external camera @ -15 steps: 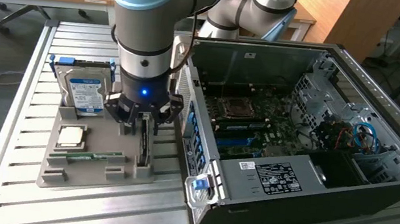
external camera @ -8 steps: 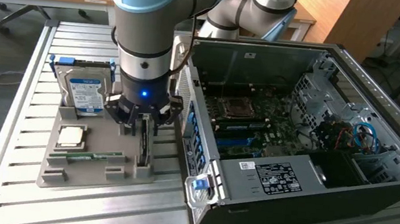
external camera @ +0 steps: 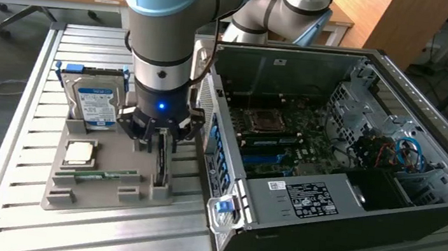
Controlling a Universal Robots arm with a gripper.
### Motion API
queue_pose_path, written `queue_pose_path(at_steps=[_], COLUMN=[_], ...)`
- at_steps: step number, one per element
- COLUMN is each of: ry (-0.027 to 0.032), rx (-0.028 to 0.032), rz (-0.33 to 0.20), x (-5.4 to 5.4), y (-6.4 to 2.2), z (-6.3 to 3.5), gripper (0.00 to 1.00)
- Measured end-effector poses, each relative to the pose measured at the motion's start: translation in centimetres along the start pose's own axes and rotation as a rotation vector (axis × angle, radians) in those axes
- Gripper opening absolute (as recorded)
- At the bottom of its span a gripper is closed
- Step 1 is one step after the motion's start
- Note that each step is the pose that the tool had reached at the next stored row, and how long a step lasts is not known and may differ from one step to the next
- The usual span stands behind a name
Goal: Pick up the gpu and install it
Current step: 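Pick up the gpu and move the gpu toward the slot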
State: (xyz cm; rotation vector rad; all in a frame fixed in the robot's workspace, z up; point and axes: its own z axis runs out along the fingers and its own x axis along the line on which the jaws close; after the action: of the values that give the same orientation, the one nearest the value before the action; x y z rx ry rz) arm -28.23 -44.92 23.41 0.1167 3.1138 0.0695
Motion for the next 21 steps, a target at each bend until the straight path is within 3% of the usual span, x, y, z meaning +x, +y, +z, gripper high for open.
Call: queue_pose_path(at_steps=[9,11,12,21], ry=[-0.0001,-0.0001,-0.0001,-0.0001], rx=[-0.0001,-0.0001,-0.0001,-0.0001], rz=[0.0,0.0,0.0,0.0], x=[0.0,0.0,0.0,-0.09], y=[0.0,0.0,0.0,0.01], z=[0.01,0.01,0.01,0.01], gripper=[0.49,0.47,0.4,0.4])
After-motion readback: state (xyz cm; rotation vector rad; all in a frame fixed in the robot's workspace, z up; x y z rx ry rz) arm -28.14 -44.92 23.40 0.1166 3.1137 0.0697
